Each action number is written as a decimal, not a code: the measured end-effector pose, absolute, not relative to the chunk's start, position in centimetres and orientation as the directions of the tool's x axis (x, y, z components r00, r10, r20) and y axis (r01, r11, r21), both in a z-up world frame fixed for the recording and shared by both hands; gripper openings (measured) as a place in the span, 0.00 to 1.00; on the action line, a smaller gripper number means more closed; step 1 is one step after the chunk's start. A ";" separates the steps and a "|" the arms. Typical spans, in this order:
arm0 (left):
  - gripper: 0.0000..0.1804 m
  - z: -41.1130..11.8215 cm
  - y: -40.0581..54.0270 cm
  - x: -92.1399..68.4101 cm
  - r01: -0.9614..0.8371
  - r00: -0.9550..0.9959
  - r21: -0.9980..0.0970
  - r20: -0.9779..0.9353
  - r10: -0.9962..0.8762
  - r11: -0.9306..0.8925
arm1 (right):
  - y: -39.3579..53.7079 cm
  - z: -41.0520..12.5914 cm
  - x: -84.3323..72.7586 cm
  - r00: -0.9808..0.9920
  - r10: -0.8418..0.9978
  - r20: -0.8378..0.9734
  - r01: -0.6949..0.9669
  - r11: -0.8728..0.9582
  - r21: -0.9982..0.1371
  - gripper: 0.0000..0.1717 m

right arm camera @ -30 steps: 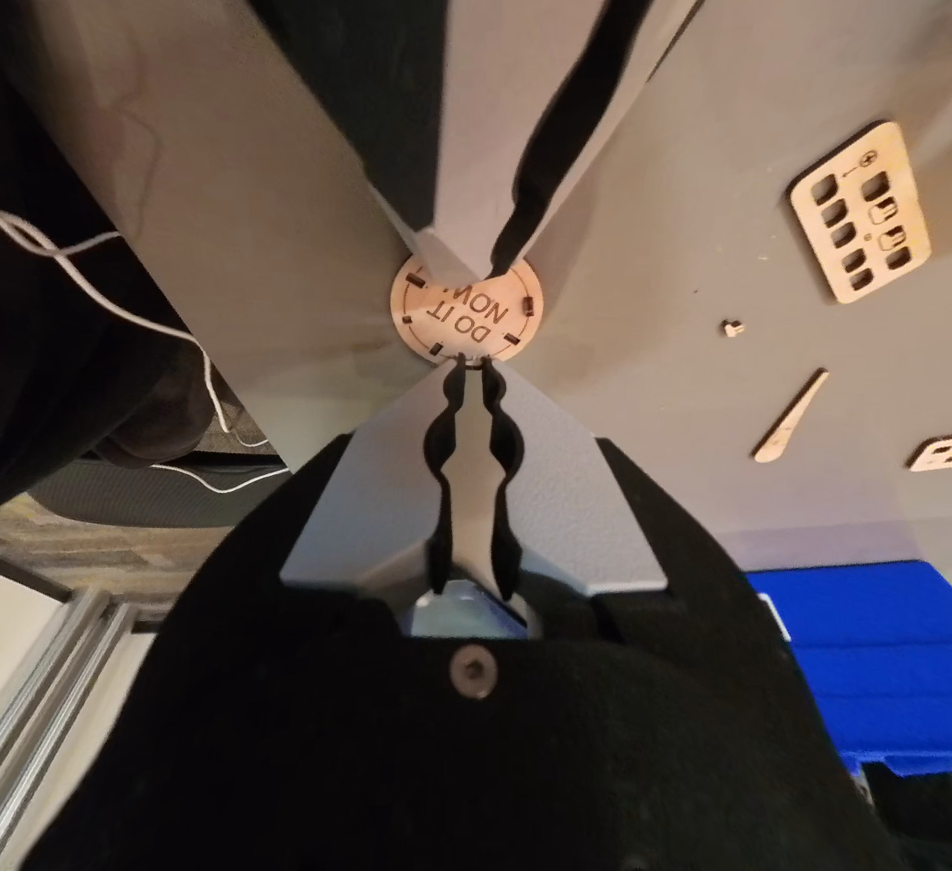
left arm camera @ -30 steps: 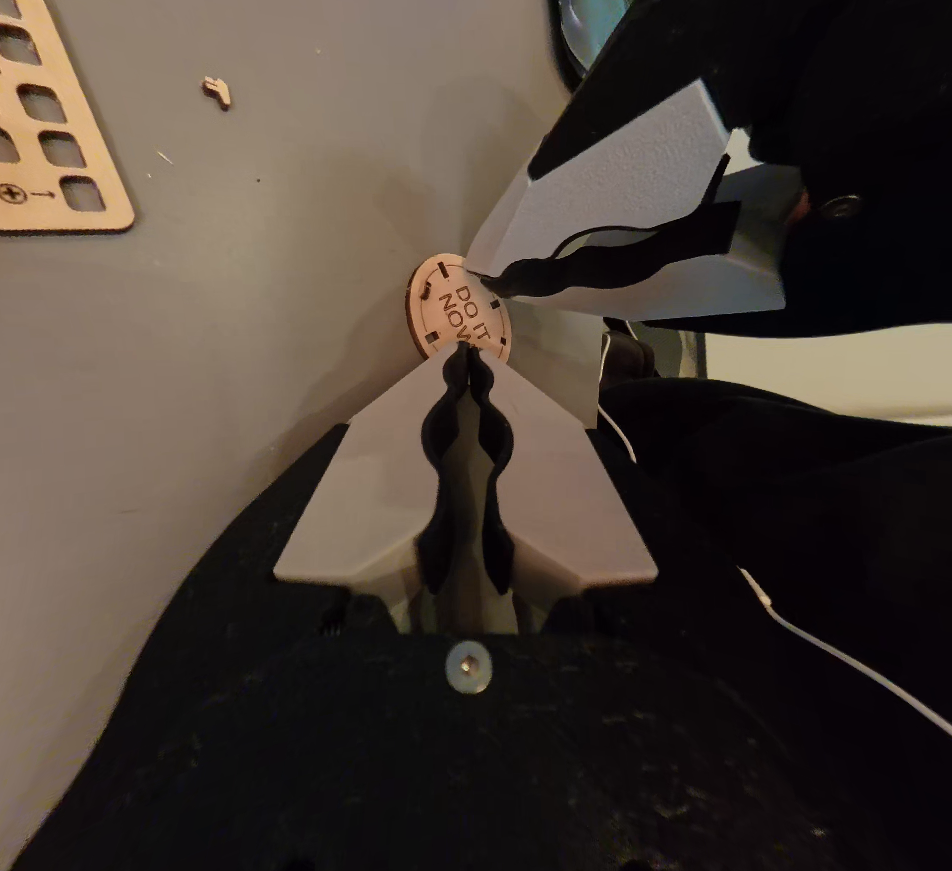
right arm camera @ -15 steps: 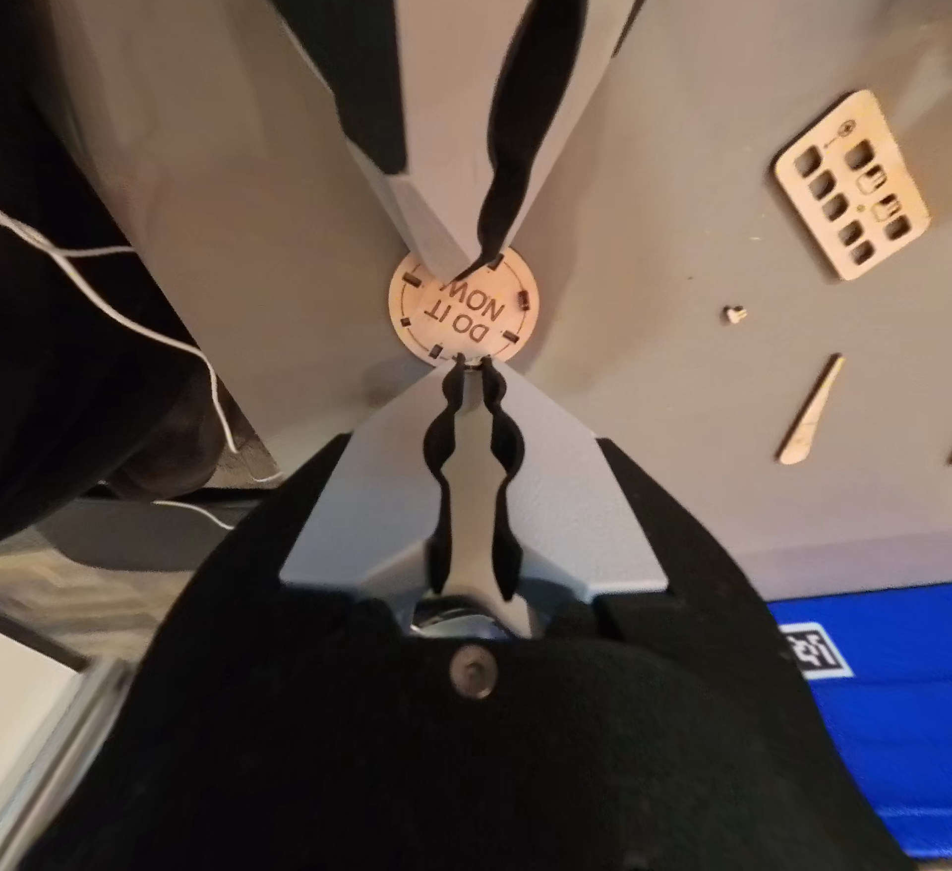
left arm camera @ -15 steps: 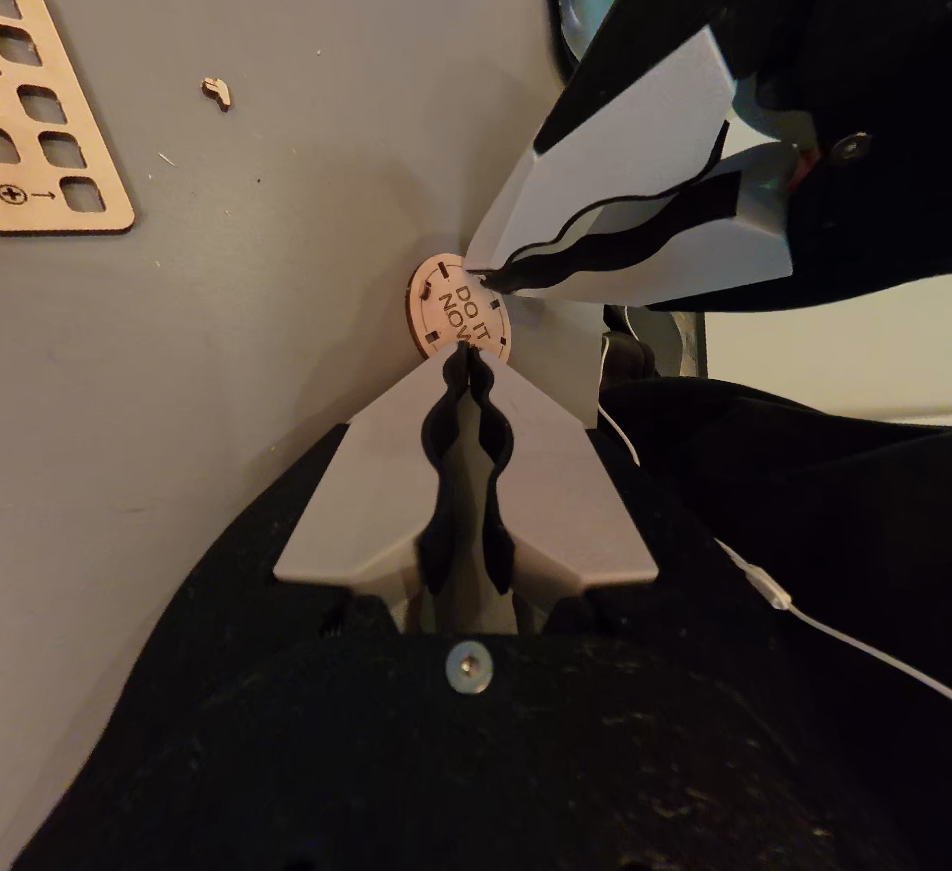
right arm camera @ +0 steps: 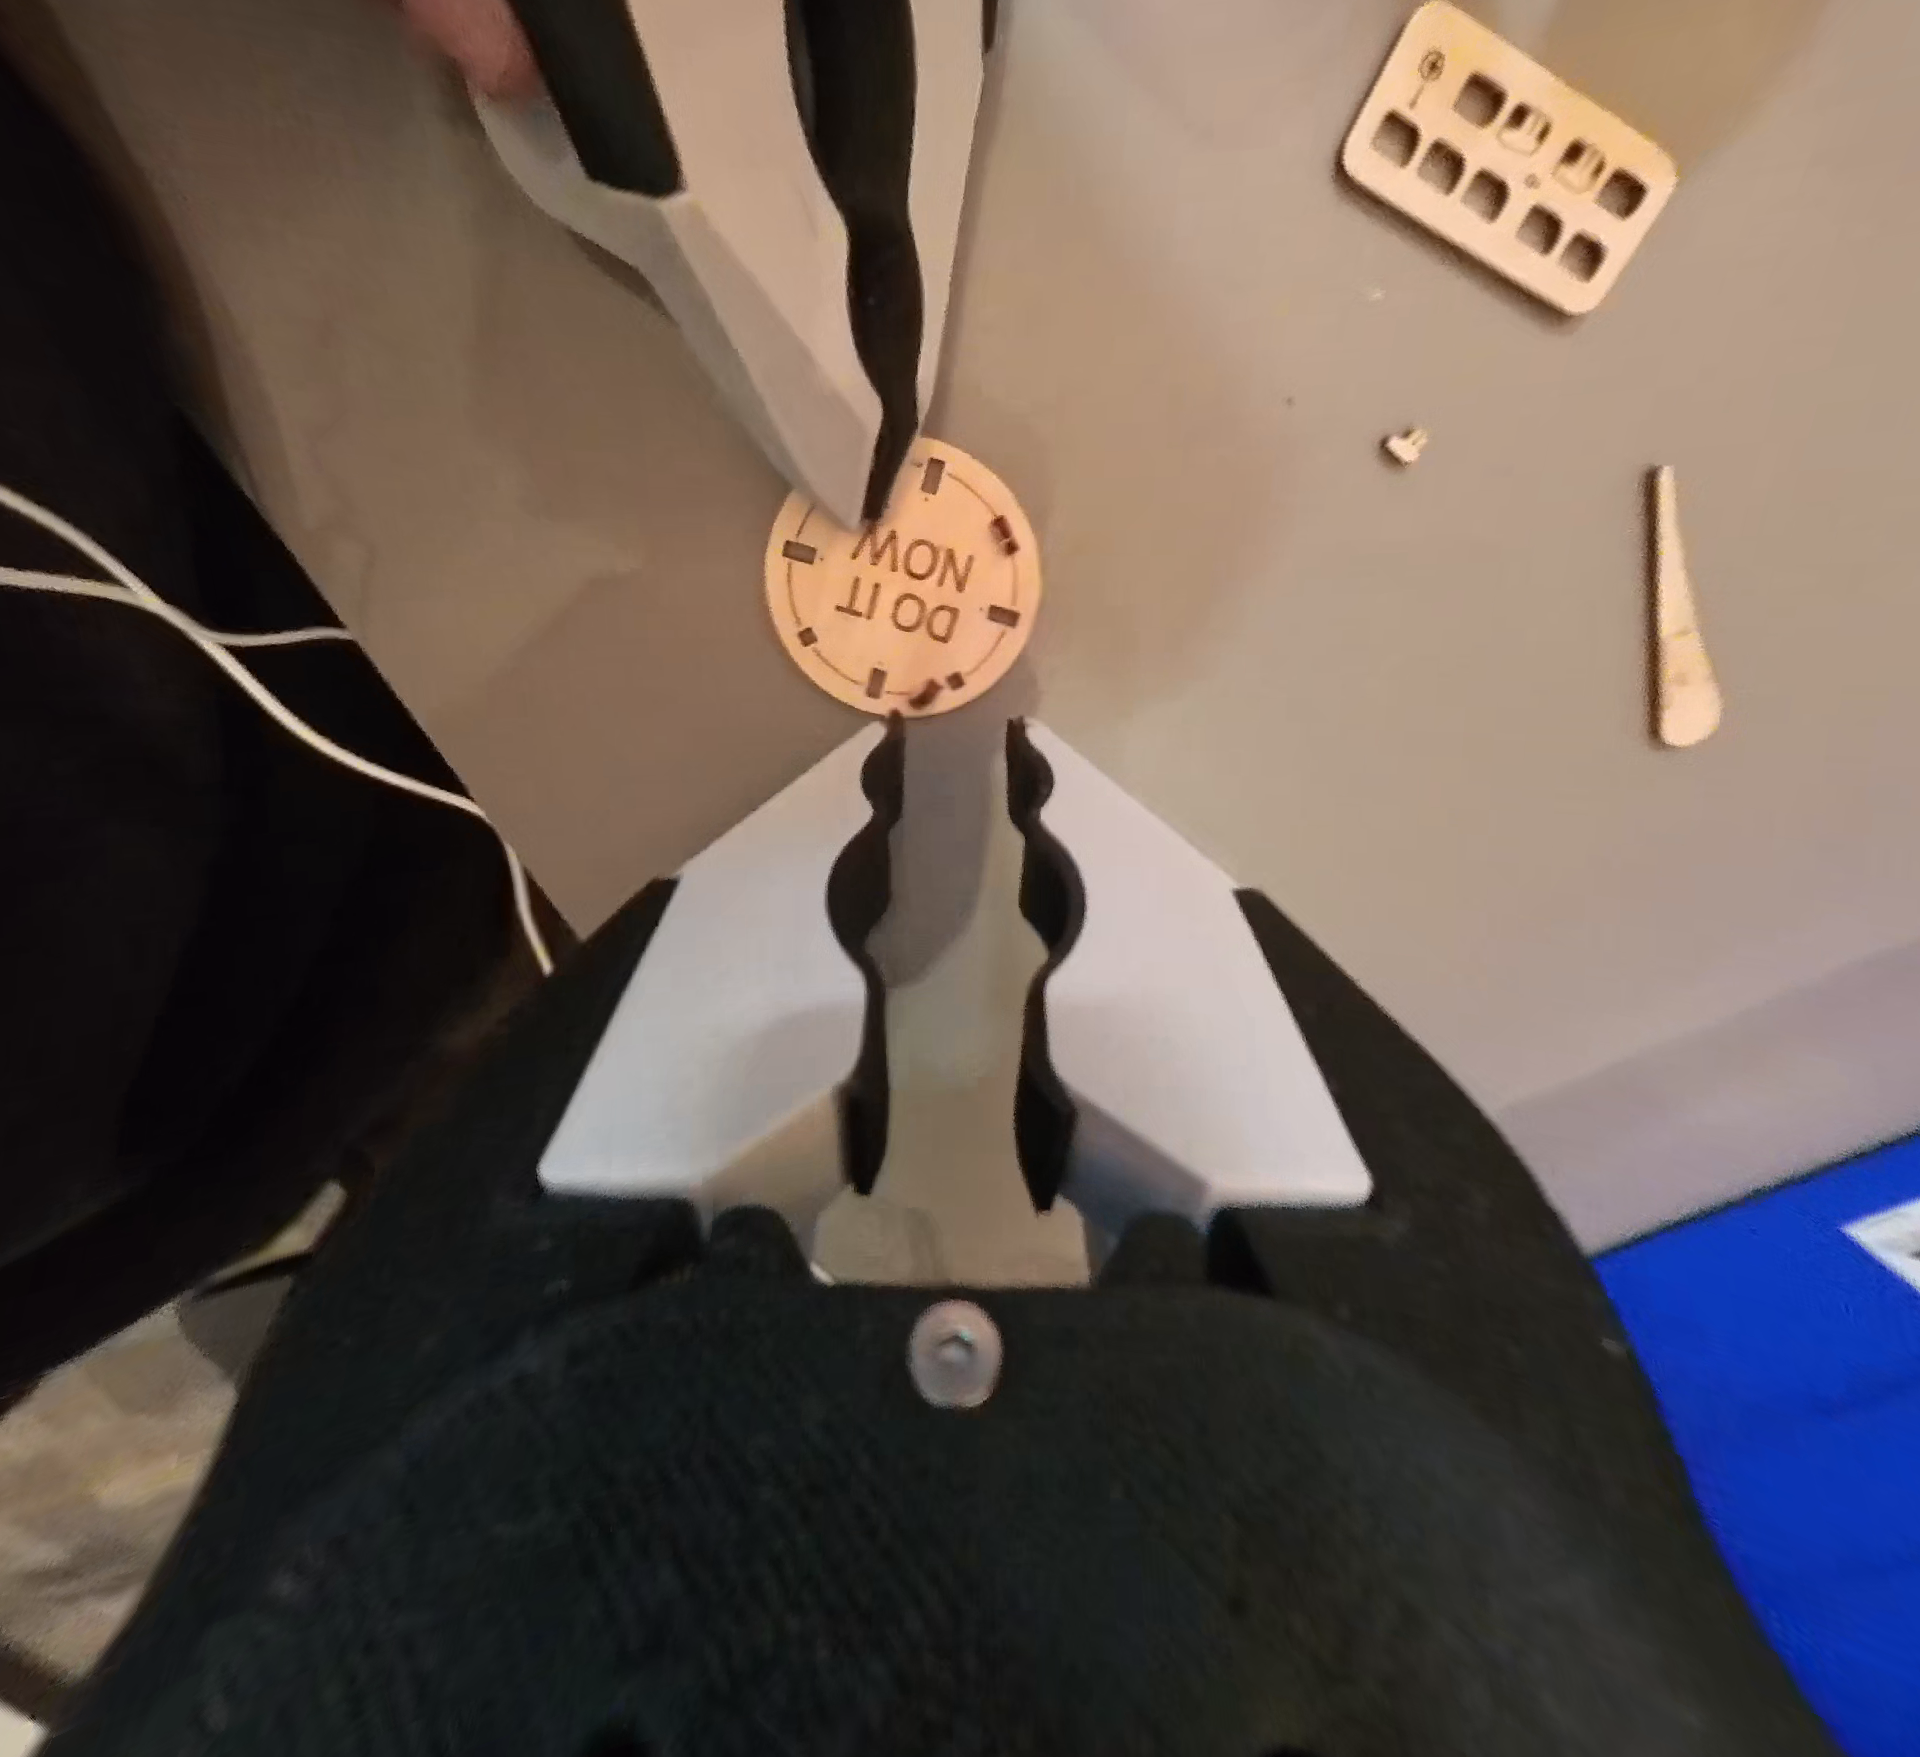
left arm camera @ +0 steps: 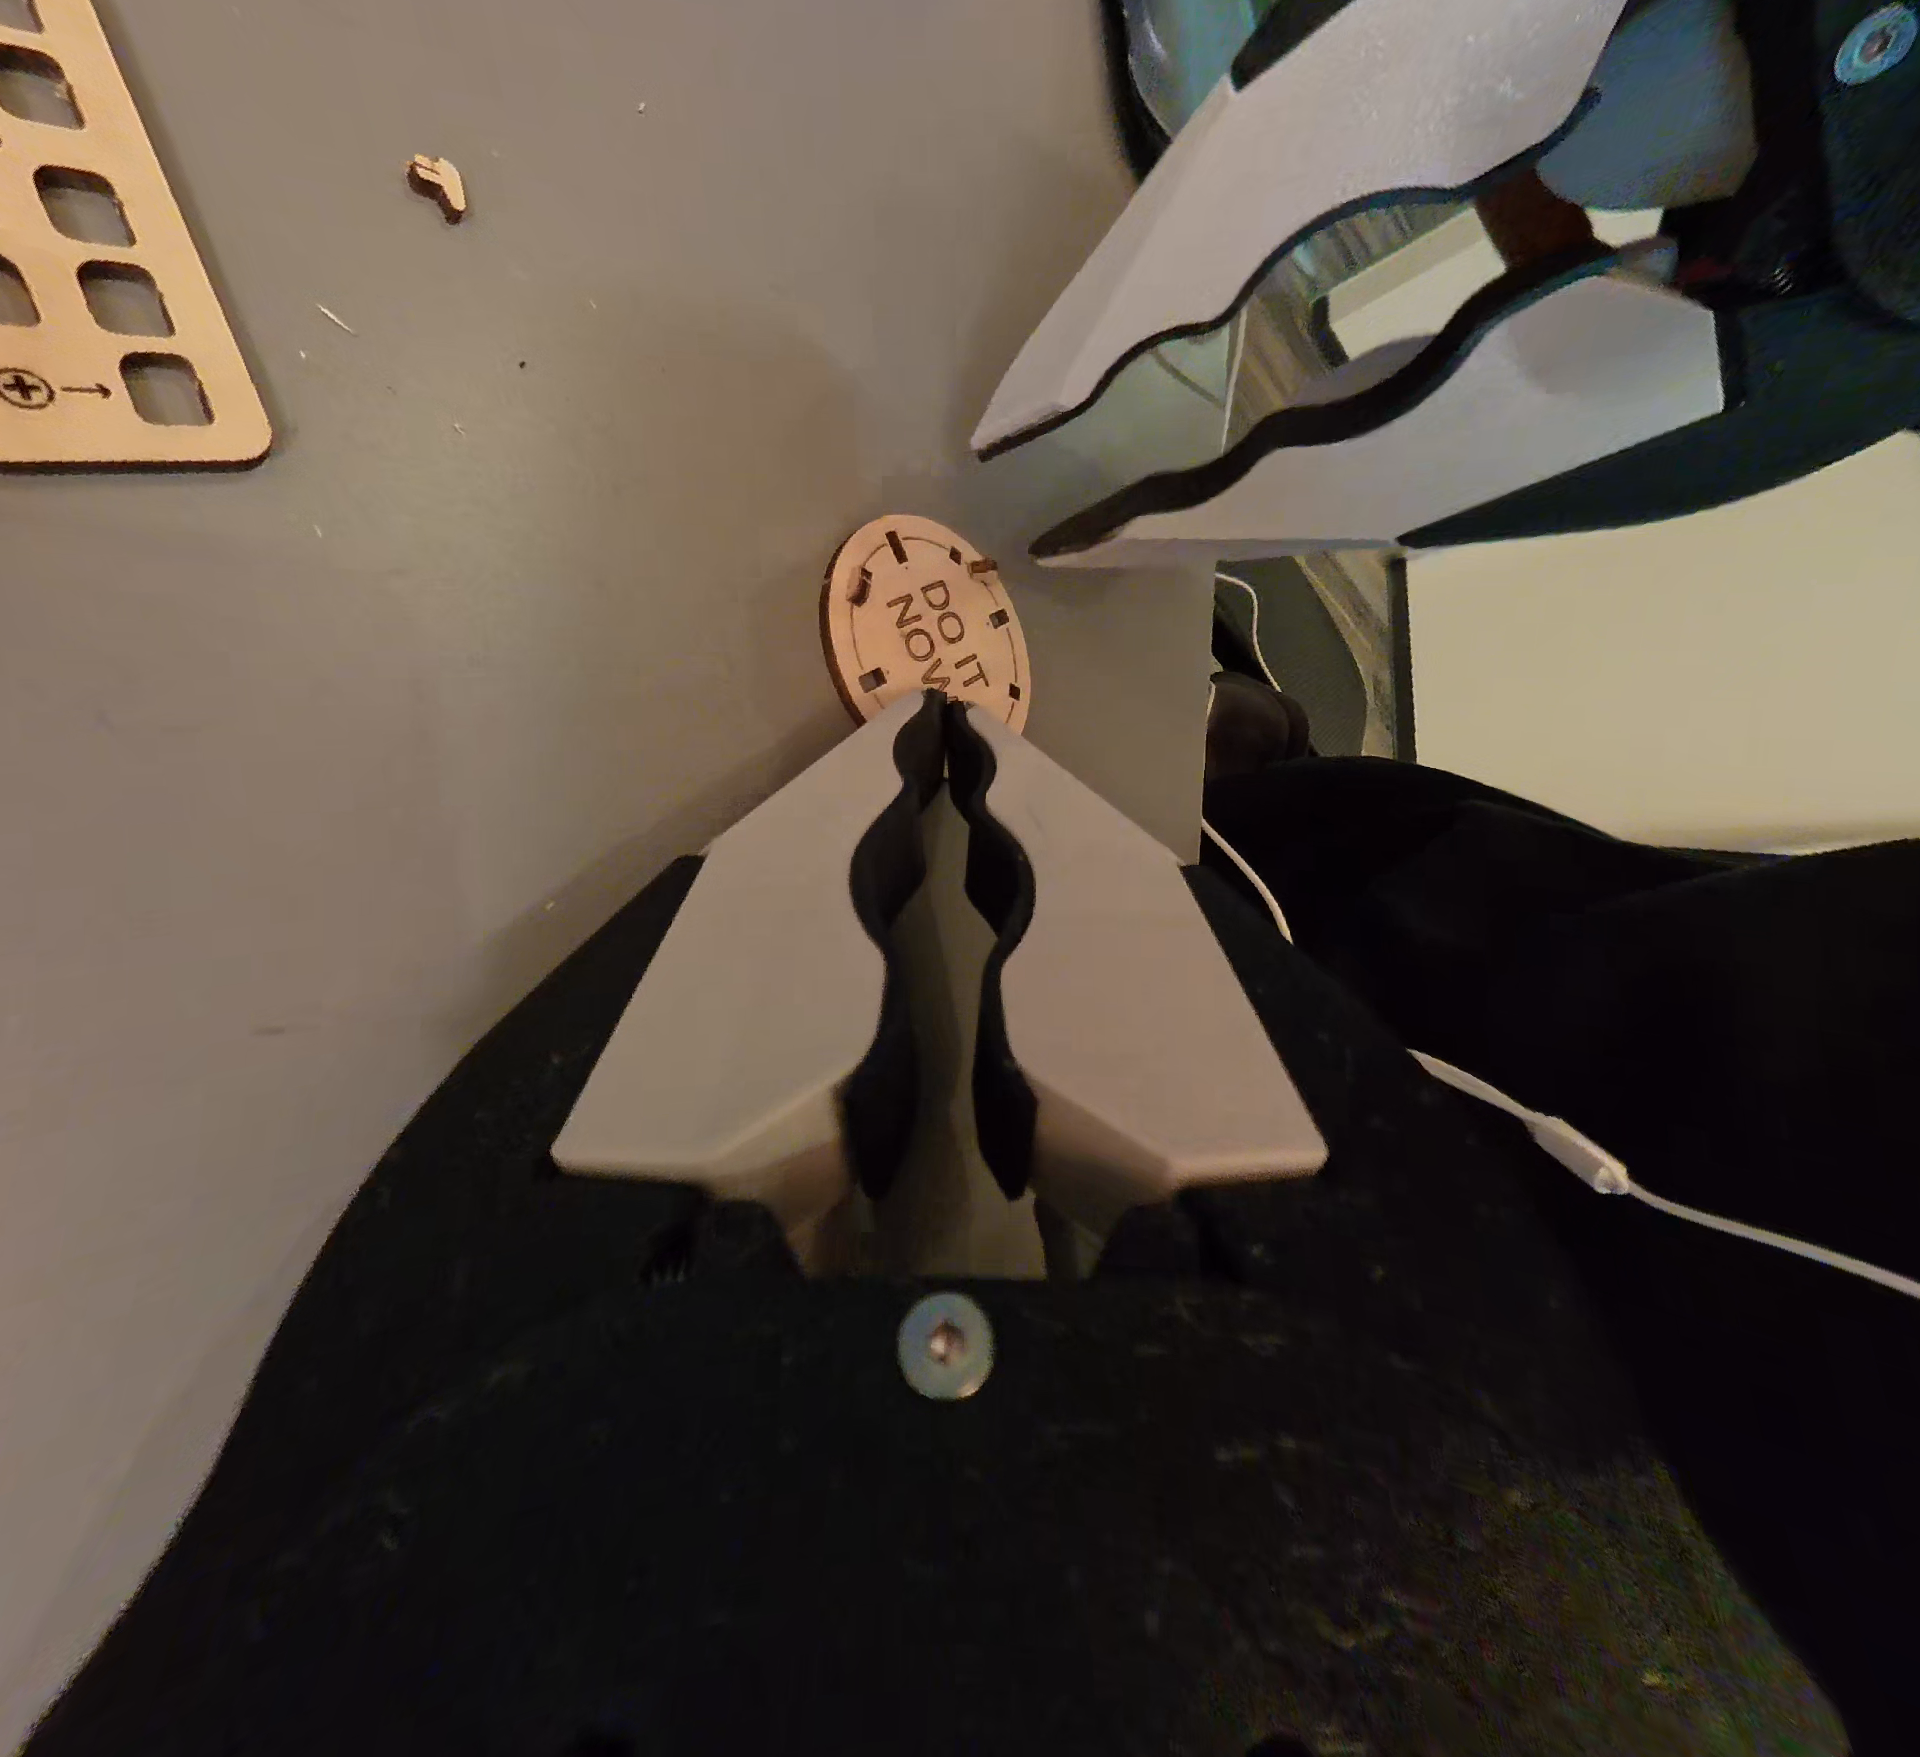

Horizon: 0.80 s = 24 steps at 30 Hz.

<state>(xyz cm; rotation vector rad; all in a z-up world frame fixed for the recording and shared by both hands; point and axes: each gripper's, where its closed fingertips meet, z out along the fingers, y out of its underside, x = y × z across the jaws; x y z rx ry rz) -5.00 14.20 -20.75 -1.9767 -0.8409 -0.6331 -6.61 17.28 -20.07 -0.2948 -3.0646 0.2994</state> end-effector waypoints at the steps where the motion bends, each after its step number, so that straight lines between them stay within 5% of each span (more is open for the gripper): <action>1: 0.00 -20.7 14.2 -5.0 0.759 0.642 -0.520 0.700 0.314 -0.391 | 17.3 -20.2 -6.3 -0.975 0.223 0.018 0.214 0.953 -0.214 0.11; 9: 0.00 -20.7 14.2 -5.0 0.761 0.639 -0.519 0.704 0.309 -0.389 | 16.4 -20.0 -5.6 -0.844 0.515 -0.150 0.529 0.753 -0.392 0.05; 24: 0.00 -20.6 14.4 -4.2 0.747 0.649 -0.520 0.707 0.282 -0.415 | 16.2 -21.0 -6.2 -0.811 0.562 -0.162 0.572 0.705 -0.419 0.00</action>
